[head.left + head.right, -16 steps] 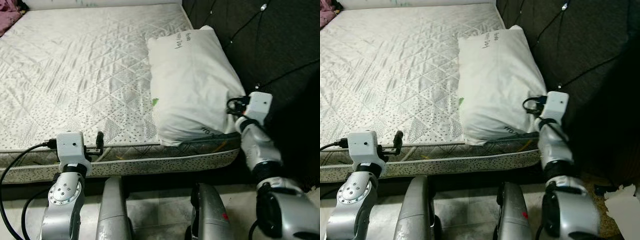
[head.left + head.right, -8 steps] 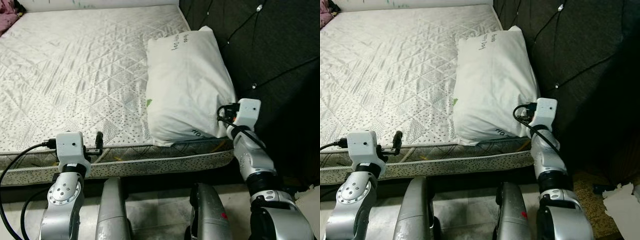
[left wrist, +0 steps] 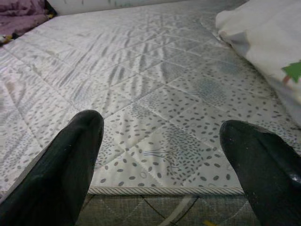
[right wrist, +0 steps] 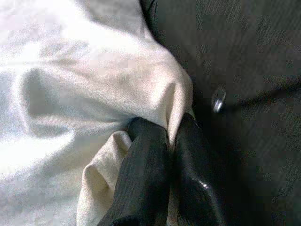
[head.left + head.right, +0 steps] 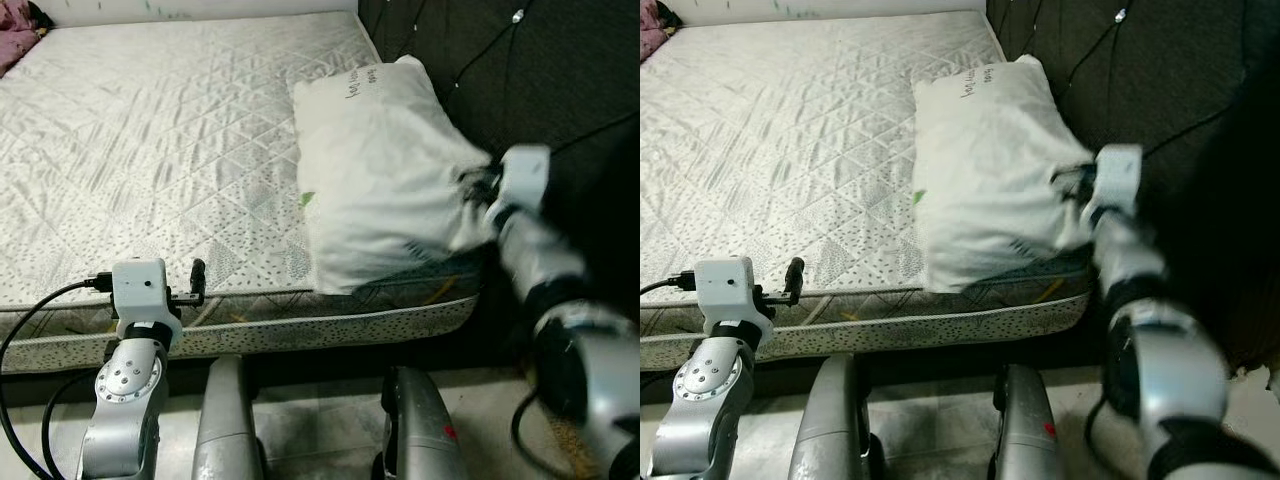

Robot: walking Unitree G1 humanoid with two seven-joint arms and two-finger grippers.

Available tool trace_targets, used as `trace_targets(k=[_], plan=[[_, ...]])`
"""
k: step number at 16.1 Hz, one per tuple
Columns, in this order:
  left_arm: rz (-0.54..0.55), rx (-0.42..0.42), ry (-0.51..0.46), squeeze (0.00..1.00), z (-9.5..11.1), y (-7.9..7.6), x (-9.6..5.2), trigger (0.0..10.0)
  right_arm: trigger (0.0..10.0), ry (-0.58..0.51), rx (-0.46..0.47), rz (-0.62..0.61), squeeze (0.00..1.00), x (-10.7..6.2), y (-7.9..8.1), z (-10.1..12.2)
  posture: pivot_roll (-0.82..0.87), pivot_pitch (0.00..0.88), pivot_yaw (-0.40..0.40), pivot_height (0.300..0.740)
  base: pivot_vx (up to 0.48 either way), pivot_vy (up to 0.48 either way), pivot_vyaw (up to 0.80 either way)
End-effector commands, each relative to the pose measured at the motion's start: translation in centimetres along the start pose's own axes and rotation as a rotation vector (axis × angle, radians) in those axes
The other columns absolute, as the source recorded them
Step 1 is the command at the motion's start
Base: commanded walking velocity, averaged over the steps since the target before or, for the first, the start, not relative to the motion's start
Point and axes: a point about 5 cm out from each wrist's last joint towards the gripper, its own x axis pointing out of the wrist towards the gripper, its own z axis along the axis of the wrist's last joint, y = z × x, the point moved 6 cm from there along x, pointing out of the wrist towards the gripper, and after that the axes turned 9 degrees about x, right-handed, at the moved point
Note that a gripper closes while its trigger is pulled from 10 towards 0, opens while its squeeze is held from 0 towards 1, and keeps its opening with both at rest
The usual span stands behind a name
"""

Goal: Clean up the room

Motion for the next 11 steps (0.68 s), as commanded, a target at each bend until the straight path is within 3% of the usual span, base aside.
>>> trace_targets(k=[1,5,6,8,9,10,11], plan=[[0.030,0.019,0.000,0.00,0.0,0.9,0.1,10.0,0.0,-0.143,0.006,-0.040,0.00,0.1,-1.0,5.5,0.02,0.000,0.025,0.549,0.000,0.000,0.00],[0.047,0.023,0.001,0.00,0.0,1.2,0.0,10.0,0.0,-0.195,0.000,-0.064,0.00,0.1,-1.5,8.6,0.04,0.000,0.010,0.549,0.000,0.000,0.00],[0.051,0.023,0.003,0.00,-0.1,1.3,-0.1,10.0,0.0,-0.187,0.003,-0.064,0.00,0.1,-1.5,8.5,0.04,0.000,0.004,0.549,0.000,0.000,0.00],[0.056,0.021,0.003,0.00,-0.1,1.2,-0.2,10.0,0.0,-0.121,-0.021,-0.025,0.00,0.4,-0.2,6.0,0.04,0.000,0.002,0.549,0.000,0.000,0.00],[0.055,0.021,0.003,0.00,-0.1,1.1,-0.2,10.0,10.0,-0.085,-0.042,0.007,0.00,0.5,0.7,4.6,0.04,0.000,0.006,0.549,0.000,0.000,0.00],[0.053,0.021,0.002,0.00,0.0,1.0,-0.2,10.0,10.0,-0.067,-0.052,0.020,0.69,0.5,1.1,3.8,0.04,0.000,0.006,0.549,0.000,0.000,0.00],[0.048,0.024,0.000,0.00,0.1,0.9,-0.1,10.0,10.0,-0.015,-0.082,0.049,1.00,0.5,2.2,1.6,0.03,0.000,0.012,0.549,0.000,0.000,0.00]])
